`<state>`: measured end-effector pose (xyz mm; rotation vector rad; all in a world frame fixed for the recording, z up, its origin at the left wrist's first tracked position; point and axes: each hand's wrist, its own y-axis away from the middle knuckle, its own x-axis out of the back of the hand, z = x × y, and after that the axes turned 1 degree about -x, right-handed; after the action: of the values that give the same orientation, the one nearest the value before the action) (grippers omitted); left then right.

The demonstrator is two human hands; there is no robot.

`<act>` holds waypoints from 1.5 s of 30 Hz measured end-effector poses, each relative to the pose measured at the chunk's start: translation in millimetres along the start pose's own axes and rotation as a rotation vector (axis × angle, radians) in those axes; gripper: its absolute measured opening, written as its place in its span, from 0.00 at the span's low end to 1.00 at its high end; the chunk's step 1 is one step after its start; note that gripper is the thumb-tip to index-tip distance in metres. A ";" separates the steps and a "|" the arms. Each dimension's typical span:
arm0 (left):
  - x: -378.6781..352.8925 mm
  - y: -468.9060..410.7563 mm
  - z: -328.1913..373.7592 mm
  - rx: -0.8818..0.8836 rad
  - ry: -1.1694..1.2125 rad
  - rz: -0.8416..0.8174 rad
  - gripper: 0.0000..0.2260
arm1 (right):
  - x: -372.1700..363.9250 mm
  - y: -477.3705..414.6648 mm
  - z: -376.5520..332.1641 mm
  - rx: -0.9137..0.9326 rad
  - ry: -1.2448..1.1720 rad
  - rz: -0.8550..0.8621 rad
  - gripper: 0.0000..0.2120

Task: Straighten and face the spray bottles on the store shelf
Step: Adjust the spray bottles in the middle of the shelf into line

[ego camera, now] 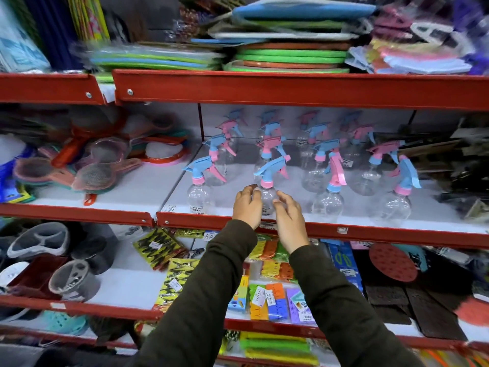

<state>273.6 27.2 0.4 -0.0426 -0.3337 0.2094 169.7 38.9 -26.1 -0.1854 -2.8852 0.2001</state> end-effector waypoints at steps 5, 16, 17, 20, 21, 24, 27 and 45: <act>1.3 -2.5 -0.6 -0.021 0.004 0.028 0.19 | 1.4 -3.5 -7.0 -0.021 -0.014 0.004 0.18; -3.2 -3.1 -3.1 -0.041 -0.027 0.049 0.18 | 1.0 -7.2 -5.2 -0.044 -0.019 -0.047 0.21; -3.5 -3.5 -3.9 -0.047 -0.030 0.050 0.18 | 1.4 -7.3 -4.8 -0.043 -0.023 -0.050 0.21; -4.4 -3.2 -5.7 -0.065 -0.036 0.062 0.17 | 2.8 -6.9 -4.9 -0.041 -0.037 -0.061 0.21; -5.0 -2.4 -6.2 -0.066 -0.034 0.068 0.17 | 3.7 -6.5 -4.8 -0.038 -0.038 -0.067 0.21; -8.5 4.7 -6.5 -0.059 -0.018 0.096 0.19 | 8.1 -3.7 -4.5 -0.035 -0.057 -0.080 0.22; -14.7 17.5 -6.0 -0.113 -0.050 0.195 0.21 | 19.7 3.1 -4.1 0.001 -0.094 -0.058 0.19; -140.5 63.7 35.3 -0.219 0.020 0.093 0.19 | 147.6 -13.9 29.8 0.046 -0.090 0.165 0.18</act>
<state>119.7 60.1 -16.2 -0.2764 -0.3342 0.2637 18.7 42.6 -18.5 -0.4161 -2.9517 0.3114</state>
